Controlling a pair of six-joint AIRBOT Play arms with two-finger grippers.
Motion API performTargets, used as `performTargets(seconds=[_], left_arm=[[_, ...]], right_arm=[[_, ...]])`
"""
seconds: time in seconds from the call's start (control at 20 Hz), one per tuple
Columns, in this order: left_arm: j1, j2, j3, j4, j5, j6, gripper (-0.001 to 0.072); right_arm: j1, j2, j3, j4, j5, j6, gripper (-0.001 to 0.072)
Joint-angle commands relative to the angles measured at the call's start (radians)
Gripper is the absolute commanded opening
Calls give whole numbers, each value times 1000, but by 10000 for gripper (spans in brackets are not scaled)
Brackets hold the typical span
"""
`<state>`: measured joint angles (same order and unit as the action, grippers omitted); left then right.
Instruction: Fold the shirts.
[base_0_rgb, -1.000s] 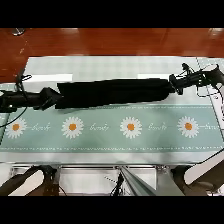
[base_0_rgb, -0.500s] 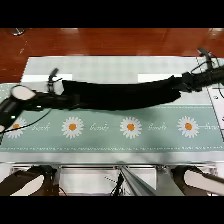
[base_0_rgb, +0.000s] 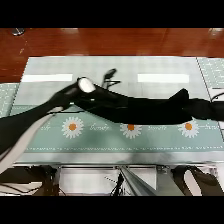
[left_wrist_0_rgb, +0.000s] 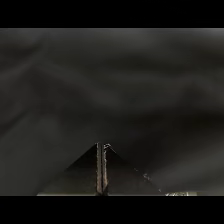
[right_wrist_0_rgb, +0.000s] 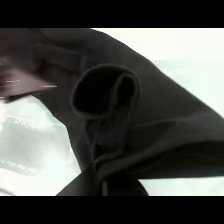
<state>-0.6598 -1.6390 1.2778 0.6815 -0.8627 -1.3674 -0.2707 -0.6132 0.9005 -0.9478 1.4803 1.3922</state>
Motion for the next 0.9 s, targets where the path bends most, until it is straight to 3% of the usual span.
performTargets(seconds=[0.0,0.25,0.4,0.6,0.85], left_arm=[[-137,-186,198,-2,-80,-68,28],[-284,-280,249,-2,-194,-68,29],[-240,-265,274,-1,-243,-66,29],[13,-154,293,28,-332,-67,28],[406,107,273,216,-463,-105,29]], right_arm=[[0,98,-19,1,35,55,22],[0,74,-19,20,28,43,23],[1,20,-19,112,26,5,22],[63,-61,-14,212,-10,-29,22],[364,-248,85,206,-208,-4,22]])
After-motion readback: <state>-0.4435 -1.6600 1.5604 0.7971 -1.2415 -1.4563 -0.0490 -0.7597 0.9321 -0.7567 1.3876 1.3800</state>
